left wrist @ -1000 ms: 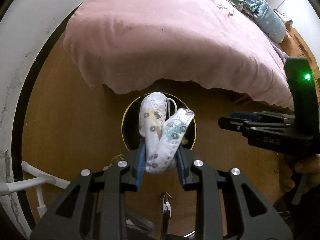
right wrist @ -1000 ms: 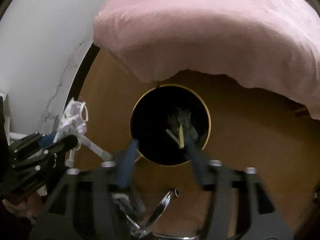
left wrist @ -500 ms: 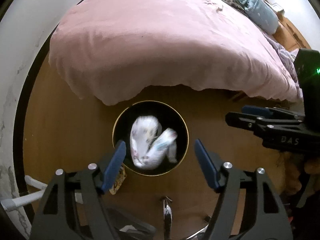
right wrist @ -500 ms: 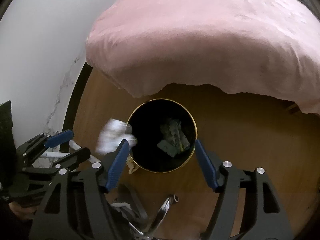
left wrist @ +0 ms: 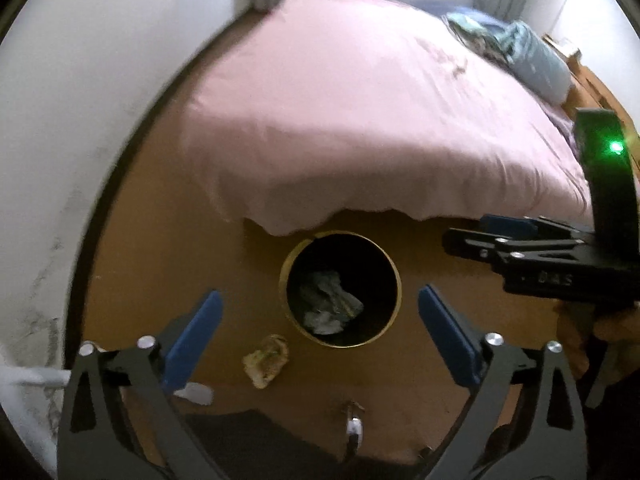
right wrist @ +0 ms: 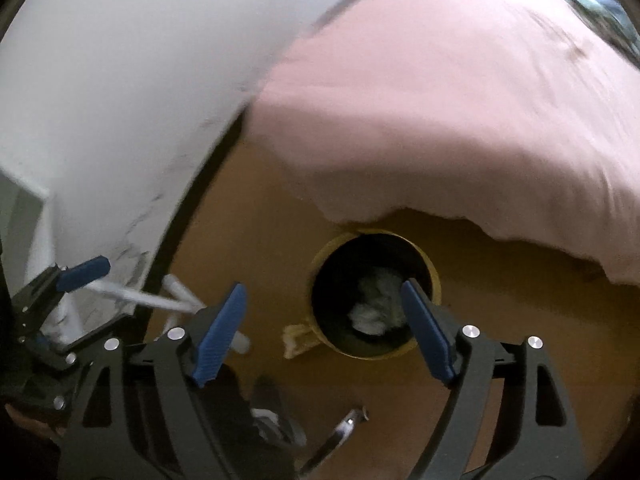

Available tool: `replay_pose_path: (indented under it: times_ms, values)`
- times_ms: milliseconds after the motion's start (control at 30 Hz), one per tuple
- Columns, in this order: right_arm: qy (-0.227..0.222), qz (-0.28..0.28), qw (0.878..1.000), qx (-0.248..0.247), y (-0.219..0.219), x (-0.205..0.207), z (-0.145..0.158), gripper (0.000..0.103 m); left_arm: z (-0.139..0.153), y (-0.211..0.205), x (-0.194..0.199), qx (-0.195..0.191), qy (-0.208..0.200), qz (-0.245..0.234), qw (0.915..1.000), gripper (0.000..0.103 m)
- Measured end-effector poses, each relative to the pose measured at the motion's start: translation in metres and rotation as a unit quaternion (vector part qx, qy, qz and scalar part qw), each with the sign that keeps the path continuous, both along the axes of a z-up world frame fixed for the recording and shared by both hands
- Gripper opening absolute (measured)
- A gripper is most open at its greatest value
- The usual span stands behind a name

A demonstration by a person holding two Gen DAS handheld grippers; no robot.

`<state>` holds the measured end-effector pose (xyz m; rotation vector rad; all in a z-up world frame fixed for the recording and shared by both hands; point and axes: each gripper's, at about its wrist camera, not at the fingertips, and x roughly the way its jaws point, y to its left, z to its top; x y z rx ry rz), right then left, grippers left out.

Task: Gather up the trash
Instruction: 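Move both tools back to the desk above the trash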

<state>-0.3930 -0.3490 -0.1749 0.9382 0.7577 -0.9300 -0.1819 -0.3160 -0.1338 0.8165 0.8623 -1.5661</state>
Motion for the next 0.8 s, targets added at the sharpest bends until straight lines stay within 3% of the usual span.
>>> replay_pose_path:
  times_ms: [167,233,333,433,567,600,700,800]
  values:
    - [-0.021,0.113,0.992,-0.054,0.025,0.090,0.052,0.078,0.066,0.078,0.070,-0.062,-0.038,0.073,0.9947,0.096]
    - [-0.037,0.169,0.983,-0.067,0.042,0.138,0.069,0.078,0.085,0.118,0.109,-0.075,-0.040,0.122,0.9888,0.096]
    - [-0.060,0.253,0.963,-0.073,0.075,0.211,0.089,0.078,0.103,0.188,0.173,-0.083,-0.051,0.216,0.9715,0.096]
    - [-0.076,0.337,0.935,-0.075,0.122,0.285,0.105,0.078,0.114,0.270,0.231,-0.084,-0.070,0.318,0.9418,0.096]
    - [-0.096,0.443,0.889,-0.055,0.196,0.375,0.122,0.078,0.118,0.382,0.289,-0.077,-0.081,0.443,0.8894,0.096]
    - [-0.099,0.471,0.875,-0.051,0.220,0.397,0.126,0.078,0.117,0.412,0.300,-0.070,-0.085,0.476,0.8724,0.096]
    - [-0.090,0.523,0.847,-0.036,0.281,0.449,0.131,0.078,0.111,0.478,0.320,-0.058,-0.084,0.537,0.8375,0.096]
    - [-0.079,0.553,0.829,-0.017,0.331,0.491,0.131,0.080,0.101,0.527,0.332,-0.045,-0.073,0.573,0.8149,0.096]
